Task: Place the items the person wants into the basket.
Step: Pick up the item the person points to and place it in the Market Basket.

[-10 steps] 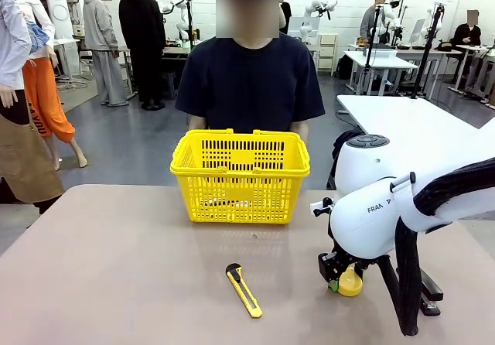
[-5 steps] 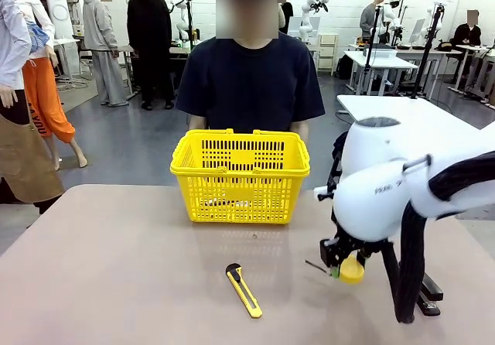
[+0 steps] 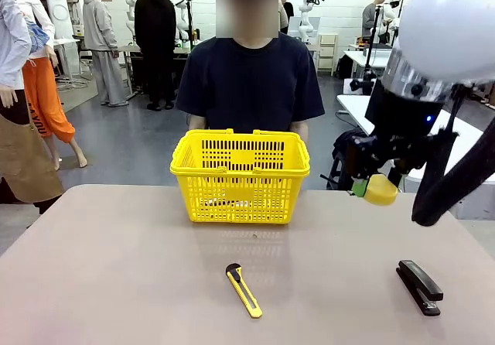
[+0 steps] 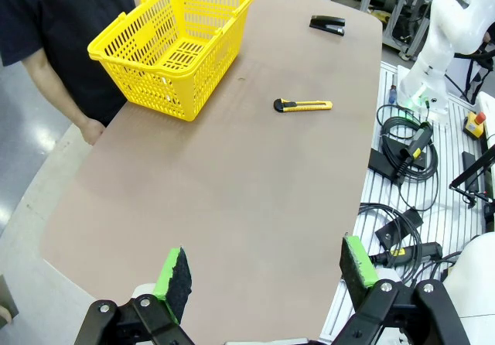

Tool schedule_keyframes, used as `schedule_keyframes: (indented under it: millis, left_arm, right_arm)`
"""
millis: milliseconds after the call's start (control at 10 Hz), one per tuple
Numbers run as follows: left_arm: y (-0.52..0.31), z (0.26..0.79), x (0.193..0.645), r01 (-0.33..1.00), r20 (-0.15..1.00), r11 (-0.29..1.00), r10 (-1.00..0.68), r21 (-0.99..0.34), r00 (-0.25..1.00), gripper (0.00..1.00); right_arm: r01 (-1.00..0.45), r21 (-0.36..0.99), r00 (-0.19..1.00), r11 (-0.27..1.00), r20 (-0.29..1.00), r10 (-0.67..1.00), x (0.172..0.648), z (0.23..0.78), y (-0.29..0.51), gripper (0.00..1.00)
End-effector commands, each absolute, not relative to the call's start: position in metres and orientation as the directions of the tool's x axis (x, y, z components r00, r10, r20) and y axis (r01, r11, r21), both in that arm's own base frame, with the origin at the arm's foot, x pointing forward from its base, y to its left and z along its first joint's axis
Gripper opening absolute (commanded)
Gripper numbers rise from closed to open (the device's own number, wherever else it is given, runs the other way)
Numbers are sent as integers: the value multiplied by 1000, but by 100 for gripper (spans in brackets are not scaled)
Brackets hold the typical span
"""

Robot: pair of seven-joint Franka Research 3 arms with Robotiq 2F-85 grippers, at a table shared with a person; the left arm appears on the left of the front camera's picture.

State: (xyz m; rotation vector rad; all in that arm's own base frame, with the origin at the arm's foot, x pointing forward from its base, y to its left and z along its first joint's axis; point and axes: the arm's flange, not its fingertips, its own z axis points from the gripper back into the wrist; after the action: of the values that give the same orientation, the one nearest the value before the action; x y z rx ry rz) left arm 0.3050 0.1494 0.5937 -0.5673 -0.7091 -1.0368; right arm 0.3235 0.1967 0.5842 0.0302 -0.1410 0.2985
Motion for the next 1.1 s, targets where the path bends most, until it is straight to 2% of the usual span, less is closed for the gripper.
schedule_keyframes:
  millis: [0, 100, 600, 700, 900, 1000]
  left_arm:
    - [151, 595, 304, 916, 770, 393, -558, -83, 309, 100]
    - [151, 595, 304, 916, 770, 393, -558, -83, 309, 100]
    - [151, 595, 304, 916, 770, 393, -558, -83, 309, 100]
    - [151, 595, 304, 916, 770, 393, -558, -83, 309, 100]
    - [151, 595, 304, 916, 770, 393, -558, -83, 309, 100]
    - [151, 595, 304, 916, 770, 393, -558, -83, 309, 100]
  right_arm:
    - [-266, 15, 959, 964, 106, 263, 336, 570, 203, 0]
    - [-295, 9, 946, 955, 143, 291, 323, 584, 197, 0]
    - [-295, 9, 946, 955, 143, 291, 323, 584, 197, 0]
    - [-293, 6, 947, 956, 138, 289, 325, 587, 198, 65]
    - [-473, -86, 879, 877, 21, 476, 406, 640, 265, 65]
    - [-532, -89, 842, 842, 47, 537, 441, 667, 304, 65]
